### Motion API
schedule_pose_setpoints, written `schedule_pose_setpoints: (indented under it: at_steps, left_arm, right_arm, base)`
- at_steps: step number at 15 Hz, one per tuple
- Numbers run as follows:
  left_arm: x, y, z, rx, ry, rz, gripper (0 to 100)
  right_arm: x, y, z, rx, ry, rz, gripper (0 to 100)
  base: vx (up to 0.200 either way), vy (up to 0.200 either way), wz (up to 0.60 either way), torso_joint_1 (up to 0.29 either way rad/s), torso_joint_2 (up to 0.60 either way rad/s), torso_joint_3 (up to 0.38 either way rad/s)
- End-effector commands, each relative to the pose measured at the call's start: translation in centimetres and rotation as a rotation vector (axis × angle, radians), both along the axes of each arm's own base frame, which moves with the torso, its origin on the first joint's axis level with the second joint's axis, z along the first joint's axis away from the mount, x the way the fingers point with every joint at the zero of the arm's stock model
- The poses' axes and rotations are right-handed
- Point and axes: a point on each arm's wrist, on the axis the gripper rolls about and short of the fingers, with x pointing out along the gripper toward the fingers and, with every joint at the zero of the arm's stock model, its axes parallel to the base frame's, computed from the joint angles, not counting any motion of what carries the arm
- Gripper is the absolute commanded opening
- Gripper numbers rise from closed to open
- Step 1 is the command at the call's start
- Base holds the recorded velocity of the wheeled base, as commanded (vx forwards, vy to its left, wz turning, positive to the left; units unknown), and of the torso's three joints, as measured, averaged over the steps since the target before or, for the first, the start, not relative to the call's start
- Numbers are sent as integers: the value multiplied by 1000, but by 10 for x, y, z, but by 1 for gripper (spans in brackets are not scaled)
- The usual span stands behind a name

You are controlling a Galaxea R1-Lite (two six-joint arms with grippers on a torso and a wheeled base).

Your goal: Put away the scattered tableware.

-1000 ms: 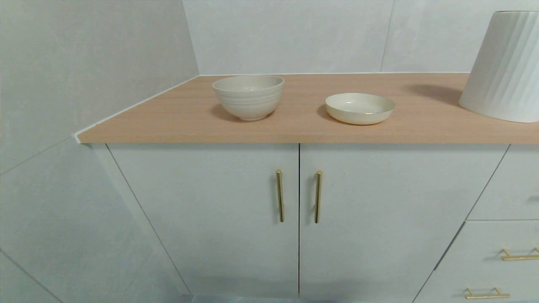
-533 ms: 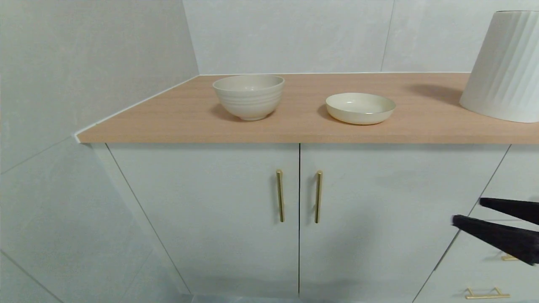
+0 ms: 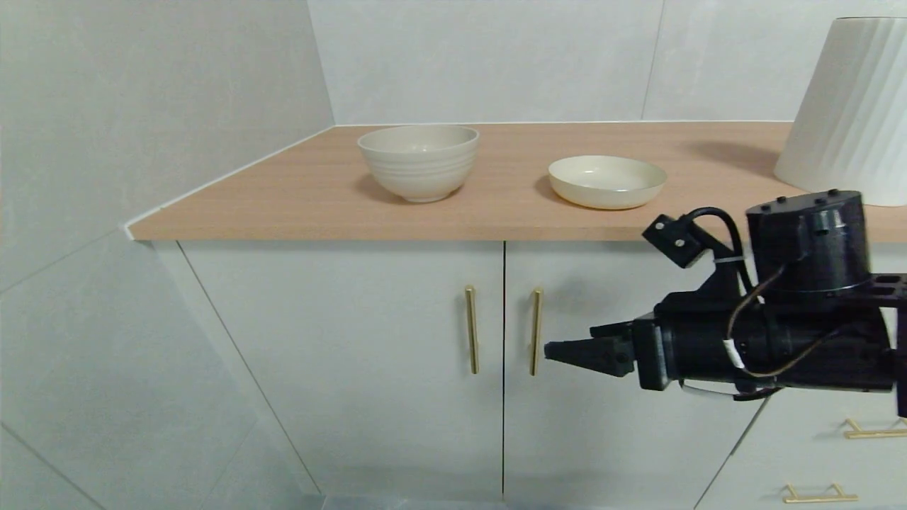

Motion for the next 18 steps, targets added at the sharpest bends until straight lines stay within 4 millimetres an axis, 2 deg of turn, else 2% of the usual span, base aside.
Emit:
schedule_pose_setpoints:
  at_steps: [1, 6, 13, 18]
  left_arm:
    - [0, 0, 0, 0, 0, 1, 0]
    - [0, 0, 0, 0, 0, 1, 0]
    - [0, 0, 0, 0, 0, 1, 0]
    - [0, 0, 0, 0, 0, 1, 0]
  right_arm:
    - [32, 29, -33, -37, 43, 5, 100]
    - [56, 44, -63, -12, -23, -79, 100]
    - [60, 54, -72, 55, -68, -89, 100]
    - [50, 64, -71, 60, -79, -67, 100]
  base:
    - [0, 0, 0, 0, 0, 0]
    - [0, 0, 0, 0, 0, 0]
    - [0, 0, 0, 0, 0, 0]
    - [0, 0, 0, 0, 0, 0]
